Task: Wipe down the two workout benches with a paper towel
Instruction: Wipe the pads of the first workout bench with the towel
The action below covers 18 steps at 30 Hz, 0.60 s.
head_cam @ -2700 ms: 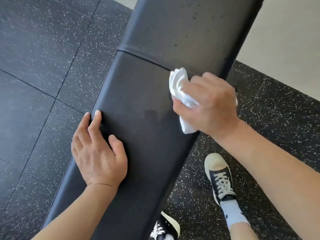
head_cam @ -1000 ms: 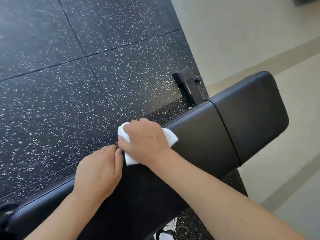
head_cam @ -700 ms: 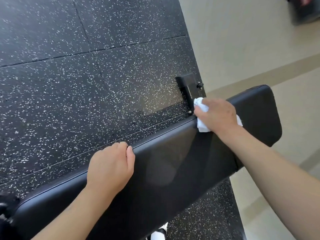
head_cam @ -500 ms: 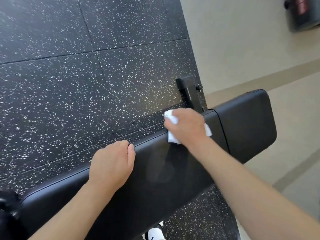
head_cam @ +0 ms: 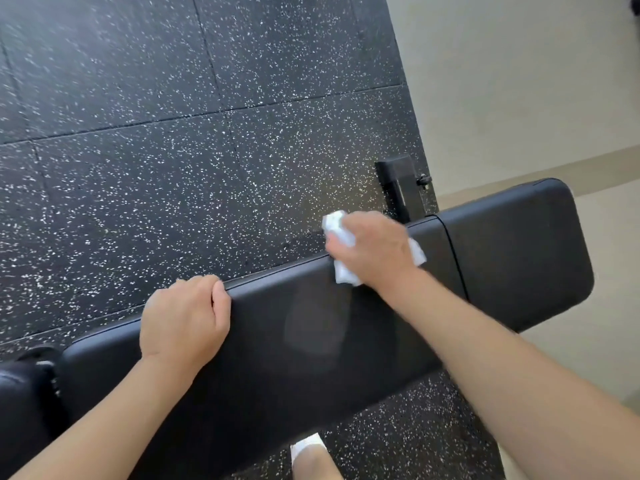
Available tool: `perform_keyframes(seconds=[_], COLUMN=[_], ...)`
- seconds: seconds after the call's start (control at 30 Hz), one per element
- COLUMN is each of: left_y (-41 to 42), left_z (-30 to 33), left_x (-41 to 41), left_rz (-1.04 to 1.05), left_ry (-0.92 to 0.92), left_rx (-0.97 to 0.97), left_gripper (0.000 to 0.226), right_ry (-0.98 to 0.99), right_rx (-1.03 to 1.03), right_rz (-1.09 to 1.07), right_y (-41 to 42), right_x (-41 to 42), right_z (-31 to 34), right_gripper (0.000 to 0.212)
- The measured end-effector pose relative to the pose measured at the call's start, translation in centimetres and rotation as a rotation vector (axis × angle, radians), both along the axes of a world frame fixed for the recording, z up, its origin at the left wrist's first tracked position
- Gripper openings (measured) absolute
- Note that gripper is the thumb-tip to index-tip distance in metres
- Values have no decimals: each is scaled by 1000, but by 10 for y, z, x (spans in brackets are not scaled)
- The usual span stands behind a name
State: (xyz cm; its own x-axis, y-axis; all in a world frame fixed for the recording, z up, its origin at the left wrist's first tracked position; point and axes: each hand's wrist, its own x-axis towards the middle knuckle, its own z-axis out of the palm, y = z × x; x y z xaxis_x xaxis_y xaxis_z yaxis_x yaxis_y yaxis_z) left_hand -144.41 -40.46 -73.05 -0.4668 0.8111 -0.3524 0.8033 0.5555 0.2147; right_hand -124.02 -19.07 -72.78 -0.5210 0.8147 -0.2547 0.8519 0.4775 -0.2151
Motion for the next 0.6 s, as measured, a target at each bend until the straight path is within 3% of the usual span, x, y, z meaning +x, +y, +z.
perform_keyframes(seconds=[0.1, 0.23, 0.33, 0.6], left_y=[-2, -4, -6, -27], left_z=[-4, -7, -7, 2], left_x=[2, 3, 1, -14], left_rz=[-1, 33, 33, 61], left_ry=[41, 75, 57, -50], left_rx=[1, 61, 62, -24], left_gripper=[42, 43, 43, 43], right_ry=[-103, -96, 28, 414], right_rx=[76, 171, 207, 260], right_rz=[-55, -127, -152, 212], right_y=[57, 57, 15, -163], right_x=[52, 58, 32, -77], right_z=[1, -6, -7, -13], right_gripper=[32, 29, 36, 28])
